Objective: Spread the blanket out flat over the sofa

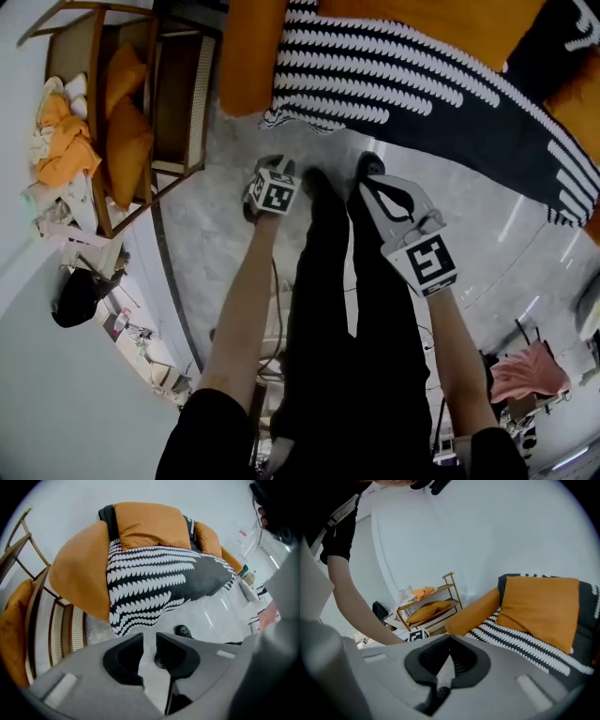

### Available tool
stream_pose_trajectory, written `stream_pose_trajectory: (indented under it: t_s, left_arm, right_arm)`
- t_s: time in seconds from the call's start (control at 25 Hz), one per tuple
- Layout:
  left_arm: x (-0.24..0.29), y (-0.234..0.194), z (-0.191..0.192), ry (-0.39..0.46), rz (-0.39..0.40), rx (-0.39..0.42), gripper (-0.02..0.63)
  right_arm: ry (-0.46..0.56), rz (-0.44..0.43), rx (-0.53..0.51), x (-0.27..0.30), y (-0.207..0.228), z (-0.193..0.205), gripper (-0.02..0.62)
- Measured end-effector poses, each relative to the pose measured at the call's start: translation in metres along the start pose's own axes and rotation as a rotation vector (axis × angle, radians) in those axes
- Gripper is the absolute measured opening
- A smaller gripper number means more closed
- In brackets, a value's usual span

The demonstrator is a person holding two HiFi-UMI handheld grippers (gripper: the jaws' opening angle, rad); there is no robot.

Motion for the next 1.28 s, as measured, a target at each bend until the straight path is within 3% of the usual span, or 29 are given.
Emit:
stream_pose_trajectory:
  t_s: [0.28,0.6,0.8,1.28]
  left_arm:
    - [-0.083,0.034,-0.042,0.139,-0.045,-0.07,0.062]
    - [-0.171,0.082,-0.105,0.289,-0.017,-0.032,0.028]
    - [-0.237,0.12,-0.125,0.385,-0.013,-0.018,0.017]
    - [-0.388,0.162,-0.183,0.702,-0.04,0.044,0.012]
  right_arm:
    - [0.04,0.038,0.003,-0.064,0.009,-0.029,0.003]
    - [0.115,0.091,-0.009,-0.125,0.021,-0.064,0.003]
    - [0.174,0.109,0.01,-0.165,0.018,-0.09,0.003]
    - [0.342,0.115,-0.044,-0.23,0.005,-0.165,0.003]
Point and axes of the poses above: the fingertips, and each gripper's own axes: x forward along the fingers, y to its right, z out of its underside, the point moved 6 cm from there along -x, backward along the fingers, and after that the axes turned 2 degrees about z, right-handed, at the moved point
